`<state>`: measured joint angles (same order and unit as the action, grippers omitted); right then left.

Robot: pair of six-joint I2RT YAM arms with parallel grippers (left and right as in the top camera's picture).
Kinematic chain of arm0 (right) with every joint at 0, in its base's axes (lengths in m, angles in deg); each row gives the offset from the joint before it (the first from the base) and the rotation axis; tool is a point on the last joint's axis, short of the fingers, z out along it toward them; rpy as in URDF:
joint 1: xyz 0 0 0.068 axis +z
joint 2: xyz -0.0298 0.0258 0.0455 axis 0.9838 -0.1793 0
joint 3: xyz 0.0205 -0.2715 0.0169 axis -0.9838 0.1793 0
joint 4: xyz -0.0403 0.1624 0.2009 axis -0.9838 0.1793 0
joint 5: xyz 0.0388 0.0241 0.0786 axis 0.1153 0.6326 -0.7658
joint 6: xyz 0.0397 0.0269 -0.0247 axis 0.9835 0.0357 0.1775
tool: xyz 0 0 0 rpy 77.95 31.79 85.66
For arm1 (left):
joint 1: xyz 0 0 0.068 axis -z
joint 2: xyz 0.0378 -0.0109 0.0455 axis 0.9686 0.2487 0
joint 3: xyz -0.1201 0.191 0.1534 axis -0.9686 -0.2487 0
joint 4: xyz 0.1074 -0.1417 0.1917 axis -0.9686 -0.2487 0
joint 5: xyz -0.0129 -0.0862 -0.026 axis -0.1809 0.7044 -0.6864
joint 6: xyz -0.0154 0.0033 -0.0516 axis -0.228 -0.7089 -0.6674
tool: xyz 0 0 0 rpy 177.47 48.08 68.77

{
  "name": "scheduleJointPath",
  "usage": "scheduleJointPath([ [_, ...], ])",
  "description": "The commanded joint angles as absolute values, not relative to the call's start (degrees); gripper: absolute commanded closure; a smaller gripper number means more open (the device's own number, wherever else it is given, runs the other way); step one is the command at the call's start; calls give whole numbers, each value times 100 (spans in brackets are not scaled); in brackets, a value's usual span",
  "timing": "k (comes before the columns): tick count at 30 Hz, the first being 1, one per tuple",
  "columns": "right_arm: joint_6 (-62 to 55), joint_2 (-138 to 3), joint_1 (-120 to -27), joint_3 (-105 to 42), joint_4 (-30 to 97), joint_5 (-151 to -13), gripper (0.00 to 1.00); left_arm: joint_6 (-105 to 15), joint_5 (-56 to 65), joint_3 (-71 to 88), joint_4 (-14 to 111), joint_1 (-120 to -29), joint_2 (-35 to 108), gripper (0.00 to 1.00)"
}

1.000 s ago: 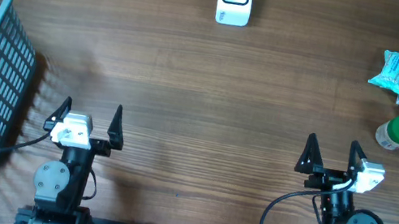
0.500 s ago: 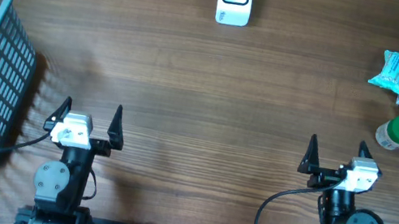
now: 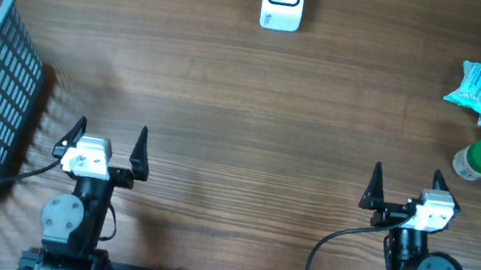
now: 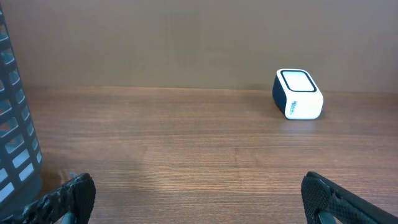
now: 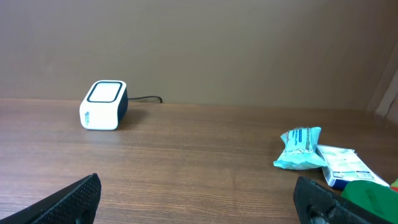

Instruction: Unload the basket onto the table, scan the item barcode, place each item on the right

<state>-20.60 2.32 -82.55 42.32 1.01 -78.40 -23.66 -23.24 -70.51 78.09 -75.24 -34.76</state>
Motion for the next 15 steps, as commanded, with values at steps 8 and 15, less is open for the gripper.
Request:
scheduleJointPath([
  [8,-2175,188,-8231,4237,86,-7849,0,-2253,-2215,-7090,7802,-7561,-3524,0],
  [15,-2175,188,-8231,4237,86,-7849,0,-2253,-2215,-7090,7805,-7561,-3524,0],
])
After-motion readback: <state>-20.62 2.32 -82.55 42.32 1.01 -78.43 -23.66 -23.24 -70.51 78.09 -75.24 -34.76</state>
